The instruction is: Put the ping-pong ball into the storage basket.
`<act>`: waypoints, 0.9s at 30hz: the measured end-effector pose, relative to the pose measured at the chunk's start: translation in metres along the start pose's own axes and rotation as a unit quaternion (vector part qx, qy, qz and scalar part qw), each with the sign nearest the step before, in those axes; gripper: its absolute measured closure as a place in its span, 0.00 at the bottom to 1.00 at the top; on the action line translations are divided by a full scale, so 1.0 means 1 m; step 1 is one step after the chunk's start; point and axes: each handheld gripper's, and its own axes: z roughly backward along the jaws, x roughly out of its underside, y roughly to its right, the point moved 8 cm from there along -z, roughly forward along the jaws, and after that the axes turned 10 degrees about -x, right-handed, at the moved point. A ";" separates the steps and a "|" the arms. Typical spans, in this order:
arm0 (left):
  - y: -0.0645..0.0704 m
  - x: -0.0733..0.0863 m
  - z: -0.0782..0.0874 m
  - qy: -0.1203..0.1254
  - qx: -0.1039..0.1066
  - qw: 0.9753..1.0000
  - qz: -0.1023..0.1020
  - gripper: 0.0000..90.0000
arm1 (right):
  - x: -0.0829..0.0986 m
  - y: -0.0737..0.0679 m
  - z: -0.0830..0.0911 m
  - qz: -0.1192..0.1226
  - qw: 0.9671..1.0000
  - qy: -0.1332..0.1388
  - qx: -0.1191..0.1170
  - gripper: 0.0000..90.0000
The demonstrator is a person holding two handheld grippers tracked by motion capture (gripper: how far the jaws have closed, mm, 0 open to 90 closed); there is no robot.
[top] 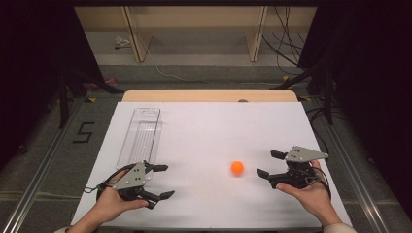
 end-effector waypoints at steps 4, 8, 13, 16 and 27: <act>0.000 0.000 0.000 0.000 0.000 1.000 0.000 0.22 | -0.002 -0.001 -0.007 0.004 1.000 -0.006 -0.005 0.18; 0.000 0.000 0.000 0.000 0.000 1.000 0.000 0.22 | -0.004 -0.002 -0.016 0.008 1.000 -0.012 -0.010 0.18; 0.000 0.000 0.000 0.000 0.000 1.000 -0.001 0.22 | -0.005 -0.002 -0.024 0.012 1.000 -0.020 -0.016 0.18; 0.000 0.000 0.000 0.000 0.000 1.000 -0.001 0.22 | -0.006 -0.002 -0.028 0.012 1.000 -0.023 -0.018 0.18; 0.001 0.000 0.000 0.001 0.001 1.000 -0.002 0.22 | -0.005 -0.002 -0.053 0.023 0.998 -0.052 -0.032 0.18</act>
